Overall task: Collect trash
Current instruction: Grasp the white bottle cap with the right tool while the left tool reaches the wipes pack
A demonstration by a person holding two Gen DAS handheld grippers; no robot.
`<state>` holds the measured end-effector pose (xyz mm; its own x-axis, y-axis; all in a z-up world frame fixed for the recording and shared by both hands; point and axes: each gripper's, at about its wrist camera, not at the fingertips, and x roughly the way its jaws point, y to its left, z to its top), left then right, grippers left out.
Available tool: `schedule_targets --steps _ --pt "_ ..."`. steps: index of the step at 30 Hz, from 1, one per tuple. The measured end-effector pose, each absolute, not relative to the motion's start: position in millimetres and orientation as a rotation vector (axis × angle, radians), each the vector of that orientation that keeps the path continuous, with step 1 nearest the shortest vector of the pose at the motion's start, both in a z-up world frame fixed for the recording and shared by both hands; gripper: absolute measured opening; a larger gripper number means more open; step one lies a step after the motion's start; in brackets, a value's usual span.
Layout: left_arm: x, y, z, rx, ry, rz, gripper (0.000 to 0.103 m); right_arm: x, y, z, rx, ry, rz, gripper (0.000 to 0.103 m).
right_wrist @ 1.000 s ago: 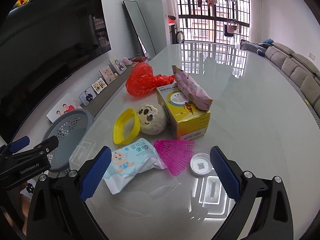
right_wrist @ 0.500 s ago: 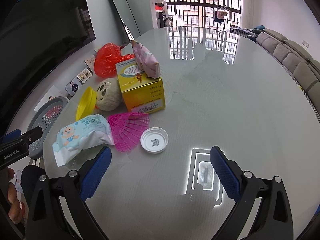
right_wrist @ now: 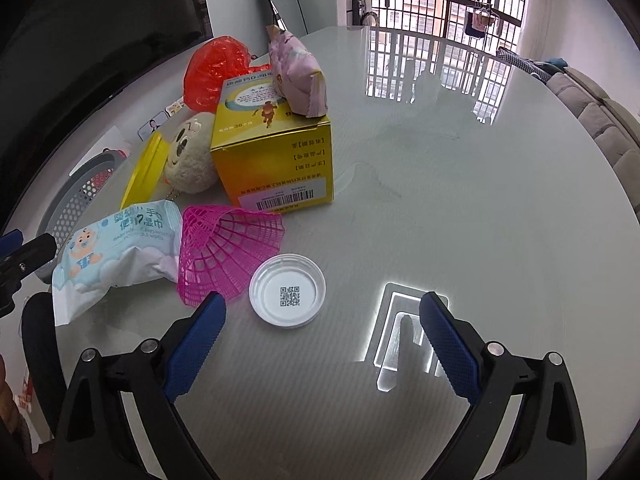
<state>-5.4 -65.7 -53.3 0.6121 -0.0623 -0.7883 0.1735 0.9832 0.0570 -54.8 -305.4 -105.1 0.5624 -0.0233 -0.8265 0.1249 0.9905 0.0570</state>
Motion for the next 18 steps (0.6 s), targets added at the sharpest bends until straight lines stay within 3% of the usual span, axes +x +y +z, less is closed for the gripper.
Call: schedule_targets --steps 4,8,12,18 --pt "-4.5 -68.6 -52.9 0.133 0.903 -0.136 0.097 -50.8 -305.9 -106.8 0.096 0.972 -0.071 0.093" --pt "-4.0 -69.5 -52.8 0.135 0.904 -0.134 0.097 -46.5 -304.4 -110.7 0.078 0.999 -0.062 0.076" --pt "-0.7 -71.7 -55.1 0.133 0.915 -0.129 0.097 -46.6 -302.2 -111.2 0.066 0.996 -0.051 0.073" --pt "-1.1 -74.9 -54.9 0.140 0.911 -0.142 0.097 -46.6 -297.4 -110.1 0.045 0.982 -0.036 0.057"
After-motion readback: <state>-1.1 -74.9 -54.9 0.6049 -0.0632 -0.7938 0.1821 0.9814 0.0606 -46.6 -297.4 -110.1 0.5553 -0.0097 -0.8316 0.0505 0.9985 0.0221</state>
